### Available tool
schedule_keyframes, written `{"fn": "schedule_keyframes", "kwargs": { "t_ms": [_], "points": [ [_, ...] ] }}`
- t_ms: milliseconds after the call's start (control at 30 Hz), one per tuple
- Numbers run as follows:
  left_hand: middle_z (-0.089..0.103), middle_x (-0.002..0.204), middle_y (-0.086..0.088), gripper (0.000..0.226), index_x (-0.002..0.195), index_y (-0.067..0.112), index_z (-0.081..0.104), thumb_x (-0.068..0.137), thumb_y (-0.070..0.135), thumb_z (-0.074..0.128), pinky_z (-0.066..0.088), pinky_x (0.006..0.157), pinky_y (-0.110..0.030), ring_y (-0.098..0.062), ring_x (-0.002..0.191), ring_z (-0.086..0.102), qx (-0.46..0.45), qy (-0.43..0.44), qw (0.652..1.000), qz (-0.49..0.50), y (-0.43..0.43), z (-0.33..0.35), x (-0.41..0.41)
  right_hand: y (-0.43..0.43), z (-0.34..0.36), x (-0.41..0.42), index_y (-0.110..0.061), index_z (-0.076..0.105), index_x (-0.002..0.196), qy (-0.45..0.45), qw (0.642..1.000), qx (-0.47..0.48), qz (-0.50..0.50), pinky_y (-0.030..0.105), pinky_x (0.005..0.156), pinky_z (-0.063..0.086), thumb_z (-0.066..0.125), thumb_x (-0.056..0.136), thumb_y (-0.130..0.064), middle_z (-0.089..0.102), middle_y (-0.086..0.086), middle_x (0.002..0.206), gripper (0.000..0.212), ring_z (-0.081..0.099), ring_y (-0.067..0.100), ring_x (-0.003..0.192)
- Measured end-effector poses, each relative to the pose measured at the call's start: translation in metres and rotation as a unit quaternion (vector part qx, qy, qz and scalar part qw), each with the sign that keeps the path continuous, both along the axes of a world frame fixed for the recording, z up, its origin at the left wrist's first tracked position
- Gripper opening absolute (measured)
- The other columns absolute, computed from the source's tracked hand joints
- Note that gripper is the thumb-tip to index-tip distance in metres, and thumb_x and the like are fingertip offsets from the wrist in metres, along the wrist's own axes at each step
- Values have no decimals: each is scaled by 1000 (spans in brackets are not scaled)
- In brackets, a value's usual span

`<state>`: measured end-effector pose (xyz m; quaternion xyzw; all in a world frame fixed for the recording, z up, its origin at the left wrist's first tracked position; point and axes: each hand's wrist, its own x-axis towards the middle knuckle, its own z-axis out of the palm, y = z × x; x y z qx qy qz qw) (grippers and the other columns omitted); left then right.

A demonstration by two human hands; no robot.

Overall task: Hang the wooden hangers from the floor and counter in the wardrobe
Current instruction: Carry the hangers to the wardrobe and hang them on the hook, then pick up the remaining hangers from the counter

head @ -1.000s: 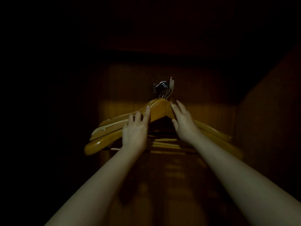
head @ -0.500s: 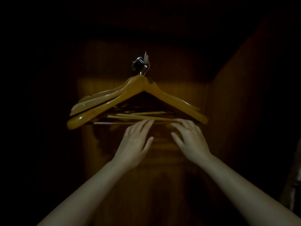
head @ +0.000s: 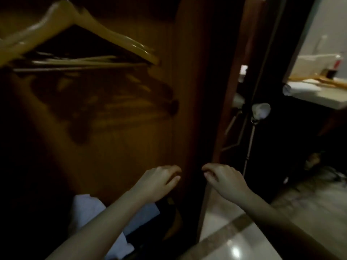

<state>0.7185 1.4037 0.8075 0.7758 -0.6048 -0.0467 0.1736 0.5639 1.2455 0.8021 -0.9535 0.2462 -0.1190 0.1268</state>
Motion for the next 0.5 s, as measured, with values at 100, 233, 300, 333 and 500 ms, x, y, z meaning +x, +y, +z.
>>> {"fn": "schedule_keyframes", "kwargs": {
  "t_ms": [100, 233, 300, 333, 500],
  "points": [
    [59, 124, 2, 34, 129, 25, 47, 98, 37, 36, 47, 87, -28, -11, 106, 57, 58, 39, 997, -19, -9, -45, -41, -3, -48, -62, -32, 58, 113, 49, 997, 37, -44, 33, 82, 50, 41, 94, -35, 65, -8, 114, 26, 62, 16, 104],
    [64, 118, -1, 32, 123, 25, 53, 96, 36, 41, 51, 86, -37, -17, 102, 61, 129, 89, 987, -27, -14, -101, -88, 9, -104, -145, -24, 59, 116, 95, 982, 95, -131, 27, 76, 44, 40, 95, -33, 64, -3, 115, 30, 60, 18, 103],
    [66, 112, -2, 29, 120, 26, 55, 95, 37, 43, 53, 82, -39, -17, 95, 63, 162, 122, 979, -32, -11, -127, -108, 19, -129, -185, -26, 58, 116, 105, 971, 129, -169, 24, 72, 38, 43, 95, -31, 65, -5, 114, 26, 61, 18, 102],
    [66, 110, -2, 28, 118, 27, 55, 94, 38, 43, 53, 81, -40, -17, 93, 63, 178, 131, 975, -35, -9, -139, -118, 24, -142, -205, -29, 58, 114, 114, 964, 146, -189, 23, 71, 38, 45, 94, -32, 66, -7, 112, 24, 62, 17, 100],
    [66, 103, -2, 28, 114, 18, 58, 95, 33, 44, 54, 80, -40, -21, 91, 63, 273, 163, 947, -38, 9, -205, -161, 59, -208, -287, -30, 58, 115, 158, 912, 260, -275, 24, 72, 39, 46, 94, -32, 67, -8, 110, 24, 62, 16, 101]
  ]
}}
